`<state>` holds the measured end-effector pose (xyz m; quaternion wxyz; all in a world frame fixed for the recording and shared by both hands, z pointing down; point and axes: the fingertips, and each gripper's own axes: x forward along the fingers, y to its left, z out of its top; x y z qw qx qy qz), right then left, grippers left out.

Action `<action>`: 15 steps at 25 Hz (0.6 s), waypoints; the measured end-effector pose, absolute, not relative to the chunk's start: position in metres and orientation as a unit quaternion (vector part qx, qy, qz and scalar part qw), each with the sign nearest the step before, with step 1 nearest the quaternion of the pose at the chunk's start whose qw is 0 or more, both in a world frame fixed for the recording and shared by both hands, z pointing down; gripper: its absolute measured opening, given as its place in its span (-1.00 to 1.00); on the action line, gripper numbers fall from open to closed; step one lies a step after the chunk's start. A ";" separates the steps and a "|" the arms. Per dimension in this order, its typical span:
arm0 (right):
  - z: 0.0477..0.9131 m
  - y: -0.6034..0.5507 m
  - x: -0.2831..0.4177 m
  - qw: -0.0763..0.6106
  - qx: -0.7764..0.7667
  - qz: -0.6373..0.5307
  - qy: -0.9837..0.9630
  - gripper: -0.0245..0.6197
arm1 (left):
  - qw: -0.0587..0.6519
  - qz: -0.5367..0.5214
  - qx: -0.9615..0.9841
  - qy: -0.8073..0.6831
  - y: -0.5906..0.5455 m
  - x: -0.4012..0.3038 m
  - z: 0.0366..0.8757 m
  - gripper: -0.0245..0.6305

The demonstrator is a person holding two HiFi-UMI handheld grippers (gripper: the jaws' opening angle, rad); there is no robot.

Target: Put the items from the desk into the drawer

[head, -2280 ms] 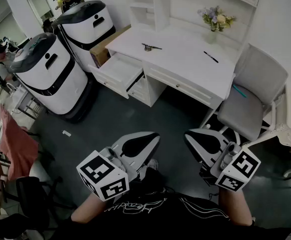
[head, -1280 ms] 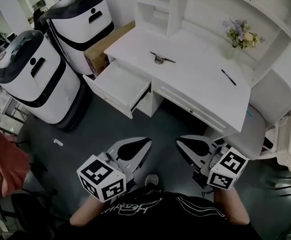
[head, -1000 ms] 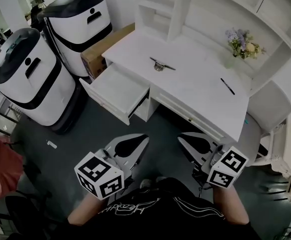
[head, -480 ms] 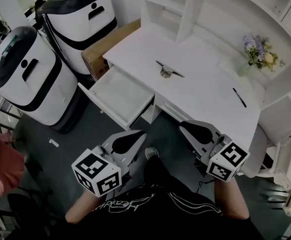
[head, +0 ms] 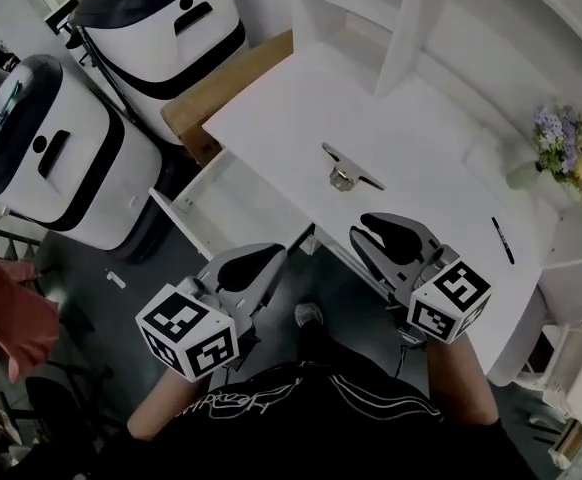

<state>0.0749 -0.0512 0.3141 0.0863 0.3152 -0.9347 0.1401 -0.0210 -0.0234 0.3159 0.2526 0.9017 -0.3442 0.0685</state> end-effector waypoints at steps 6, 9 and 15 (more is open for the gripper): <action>0.357 -0.114 0.085 0.162 0.317 0.104 -0.929 -0.47 | 0.272 0.073 0.890 -0.359 -0.071 -0.017 0.335 -0.90; 0.381 -0.137 0.087 0.212 0.322 0.064 -0.921 -0.45 | 0.281 0.076 0.883 -0.369 -0.085 -0.017 0.343 -0.90; 0.424 -0.167 0.087 0.310 0.319 -0.015 -0.895 -0.40 | 0.292 0.073 0.875 -0.379 -0.101 -0.021 0.354 -0.90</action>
